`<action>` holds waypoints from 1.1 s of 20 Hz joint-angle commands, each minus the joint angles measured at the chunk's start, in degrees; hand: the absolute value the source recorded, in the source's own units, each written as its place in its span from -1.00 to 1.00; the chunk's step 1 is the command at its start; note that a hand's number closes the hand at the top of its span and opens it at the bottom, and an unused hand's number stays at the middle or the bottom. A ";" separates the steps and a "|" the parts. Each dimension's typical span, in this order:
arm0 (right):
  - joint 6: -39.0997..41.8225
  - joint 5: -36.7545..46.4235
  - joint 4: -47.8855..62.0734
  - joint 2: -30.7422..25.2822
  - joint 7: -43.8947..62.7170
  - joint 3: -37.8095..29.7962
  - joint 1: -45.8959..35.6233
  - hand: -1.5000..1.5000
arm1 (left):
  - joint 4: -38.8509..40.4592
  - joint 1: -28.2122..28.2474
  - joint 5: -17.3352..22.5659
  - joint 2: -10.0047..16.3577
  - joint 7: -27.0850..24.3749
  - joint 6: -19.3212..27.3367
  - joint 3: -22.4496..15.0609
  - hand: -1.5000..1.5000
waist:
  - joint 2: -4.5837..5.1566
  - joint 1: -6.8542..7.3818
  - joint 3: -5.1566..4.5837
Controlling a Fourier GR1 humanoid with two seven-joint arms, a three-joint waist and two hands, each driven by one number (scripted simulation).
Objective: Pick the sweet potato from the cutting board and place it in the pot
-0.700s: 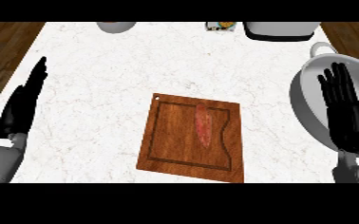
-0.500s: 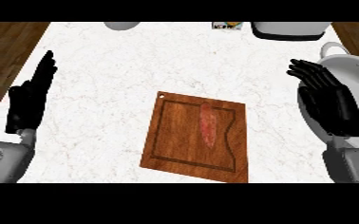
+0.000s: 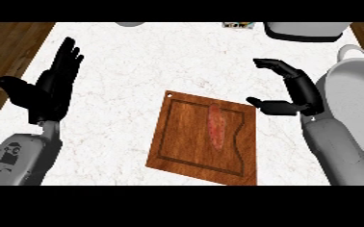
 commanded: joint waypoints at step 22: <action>27.46 22.22 -2.07 -0.82 20.54 23.01 -17.57 -1.00 | -5.30 4.89 0.12 0.45 2.89 -0.70 5.45 0.00 | -1.21 -4.40 -0.12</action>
